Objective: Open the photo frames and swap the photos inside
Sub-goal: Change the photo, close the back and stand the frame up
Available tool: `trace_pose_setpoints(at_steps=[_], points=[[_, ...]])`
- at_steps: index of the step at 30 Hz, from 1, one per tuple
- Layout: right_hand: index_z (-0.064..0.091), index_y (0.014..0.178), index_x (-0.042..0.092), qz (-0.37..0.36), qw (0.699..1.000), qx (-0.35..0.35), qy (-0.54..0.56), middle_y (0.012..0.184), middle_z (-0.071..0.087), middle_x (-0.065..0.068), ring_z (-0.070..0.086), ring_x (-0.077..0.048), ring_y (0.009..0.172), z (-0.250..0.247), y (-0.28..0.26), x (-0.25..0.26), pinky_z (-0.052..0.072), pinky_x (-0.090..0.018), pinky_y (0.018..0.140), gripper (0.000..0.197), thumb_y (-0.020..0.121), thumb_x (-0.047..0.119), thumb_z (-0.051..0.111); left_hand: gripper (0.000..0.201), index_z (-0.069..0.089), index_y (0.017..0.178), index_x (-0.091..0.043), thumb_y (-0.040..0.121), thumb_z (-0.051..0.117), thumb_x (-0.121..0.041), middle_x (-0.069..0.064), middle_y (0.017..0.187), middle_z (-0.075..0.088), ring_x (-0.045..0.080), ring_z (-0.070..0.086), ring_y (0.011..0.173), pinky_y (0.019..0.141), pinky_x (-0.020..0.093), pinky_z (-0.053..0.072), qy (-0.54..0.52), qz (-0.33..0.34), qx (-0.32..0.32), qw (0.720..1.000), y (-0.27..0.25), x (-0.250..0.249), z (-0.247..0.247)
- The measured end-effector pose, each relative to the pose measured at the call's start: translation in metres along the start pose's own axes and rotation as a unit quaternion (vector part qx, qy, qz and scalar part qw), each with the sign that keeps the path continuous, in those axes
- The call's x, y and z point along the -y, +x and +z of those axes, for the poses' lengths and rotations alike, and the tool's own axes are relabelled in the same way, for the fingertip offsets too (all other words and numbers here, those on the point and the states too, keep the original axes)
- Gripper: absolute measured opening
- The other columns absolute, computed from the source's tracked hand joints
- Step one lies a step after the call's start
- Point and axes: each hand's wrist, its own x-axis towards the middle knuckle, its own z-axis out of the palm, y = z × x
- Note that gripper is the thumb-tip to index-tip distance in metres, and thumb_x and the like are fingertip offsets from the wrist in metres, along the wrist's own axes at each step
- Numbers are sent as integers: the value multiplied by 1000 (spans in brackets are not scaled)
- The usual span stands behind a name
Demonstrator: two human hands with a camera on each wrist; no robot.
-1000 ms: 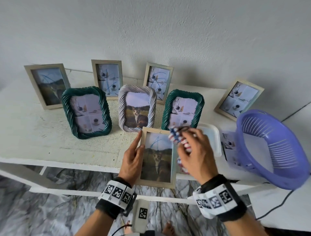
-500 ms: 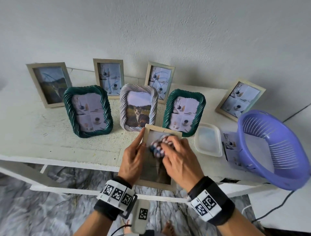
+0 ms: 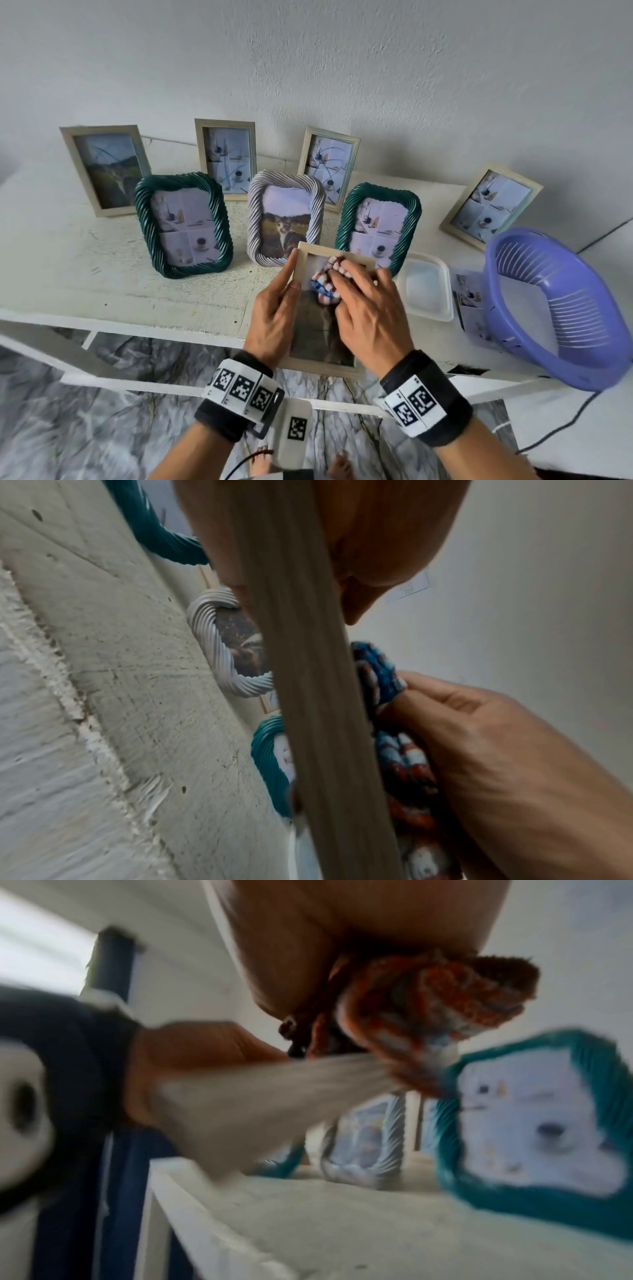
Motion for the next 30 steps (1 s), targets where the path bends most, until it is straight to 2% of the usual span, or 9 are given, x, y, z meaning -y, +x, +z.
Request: trace_pose_setpoints(at_steps=[3,7,11,14,20,23,26,28,30], points=[[64,118,16,-70,997,18,32,145,47,3,41,-20,90,3,-14,15,43,-30,81,39,83,16,48,48,40,146,-17,99,44,-11,-12,111,71,12,65,105,93,33,50,-11,-16,7,1000,3,2,-2],[69,107,19,-144,989,41,-5,129,58,4,44,-20,90,-7,-35,5,47,-35,75,33,84,22,46,52,42,146,-31,94,51,-34,12,116,64,30,59,107,98,48,38,-49,-39,10,998,0,11,-6],[65,117,18,-39,998,20,-41,132,56,3,41,-20,91,-15,-11,-8,48,-36,72,44,83,27,38,49,43,144,-33,95,48,-31,-3,59,43,11,37,52,51,23,35,-23,-25,-3,999,0,13,-6],[67,112,18,-61,998,17,-7,137,53,4,39,-18,90,-11,-12,8,46,-34,74,38,81,22,45,51,45,144,-31,94,51,-32,13,94,69,24,56,81,79,39,49,-59,-36,17,997,3,5,-3],[73,102,19,-134,990,27,-30,122,62,4,42,-18,88,-19,-32,0,43,-34,71,35,82,26,45,47,43,145,-32,98,48,-27,18,83,65,15,52,61,64,26,45,-6,-22,2,1000,11,1,-9],[67,117,14,-40,996,-2,-81,131,58,0,42,-22,88,-27,-13,-14,42,-36,71,39,81,25,53,46,38,148,-20,103,42,-11,31,135,28,43,39,126,104,59,28,3,-15,4,1000,8,-8,-7],[65,118,10,-40,997,-10,-58,133,56,-3,43,-22,87,-21,-17,-1,45,-34,69,43,79,21,54,46,38,148,-18,102,43,-11,31,137,33,46,37,129,105,62,25,-19,-13,-1,1000,10,-7,-5],[66,112,12,-84,996,15,-36,129,57,-5,43,-18,87,-18,-34,11,48,-33,67,40,78,23,48,46,41,146,-22,101,45,-15,6,118,65,20,63,73,70,30,53,-26,-1,-21,999,10,1,-9],[65,109,14,-106,991,49,-58,125,58,-5,42,-16,87,-18,-46,12,48,-33,68,39,79,27,44,46,42,146,-26,101,45,-18,-8,76,53,11,31,51,55,21,29,-40,-3,-28,999,9,9,-13]])
